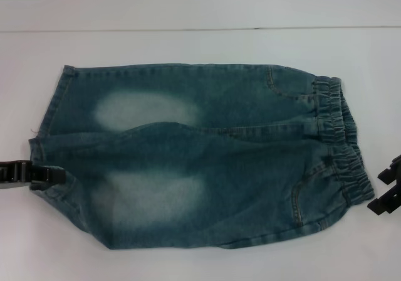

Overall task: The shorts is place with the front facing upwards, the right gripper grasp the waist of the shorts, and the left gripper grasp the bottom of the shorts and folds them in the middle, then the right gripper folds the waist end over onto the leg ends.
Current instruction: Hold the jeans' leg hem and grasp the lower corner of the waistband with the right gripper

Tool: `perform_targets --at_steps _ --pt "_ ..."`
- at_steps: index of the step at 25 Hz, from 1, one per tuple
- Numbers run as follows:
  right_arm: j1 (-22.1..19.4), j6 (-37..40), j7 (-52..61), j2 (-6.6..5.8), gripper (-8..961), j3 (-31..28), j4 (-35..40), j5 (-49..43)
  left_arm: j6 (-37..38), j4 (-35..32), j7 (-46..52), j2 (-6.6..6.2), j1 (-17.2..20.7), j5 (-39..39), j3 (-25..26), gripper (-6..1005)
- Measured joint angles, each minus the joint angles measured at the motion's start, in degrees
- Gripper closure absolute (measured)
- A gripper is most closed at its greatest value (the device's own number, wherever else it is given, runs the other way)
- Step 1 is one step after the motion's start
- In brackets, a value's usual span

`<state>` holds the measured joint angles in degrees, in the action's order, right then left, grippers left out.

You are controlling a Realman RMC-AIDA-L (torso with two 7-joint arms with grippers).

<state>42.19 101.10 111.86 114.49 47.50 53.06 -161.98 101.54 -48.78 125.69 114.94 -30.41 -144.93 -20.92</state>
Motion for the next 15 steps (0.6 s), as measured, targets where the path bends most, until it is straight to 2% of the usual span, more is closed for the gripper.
perform_targets --at_steps 4,15 --pt "0.1 -0.5 0.0 0.63 101 1.0 -0.2 0.0 -0.1 0.0 0.0 0.03 -0.1 0.0 -0.1 1000" --pt "1.1 -2.3 0.0 1.27 102 2.6 -2.4 0.4 -0.7 1.3 -0.2 -0.25 -0.1 0.0 -0.1 1000"
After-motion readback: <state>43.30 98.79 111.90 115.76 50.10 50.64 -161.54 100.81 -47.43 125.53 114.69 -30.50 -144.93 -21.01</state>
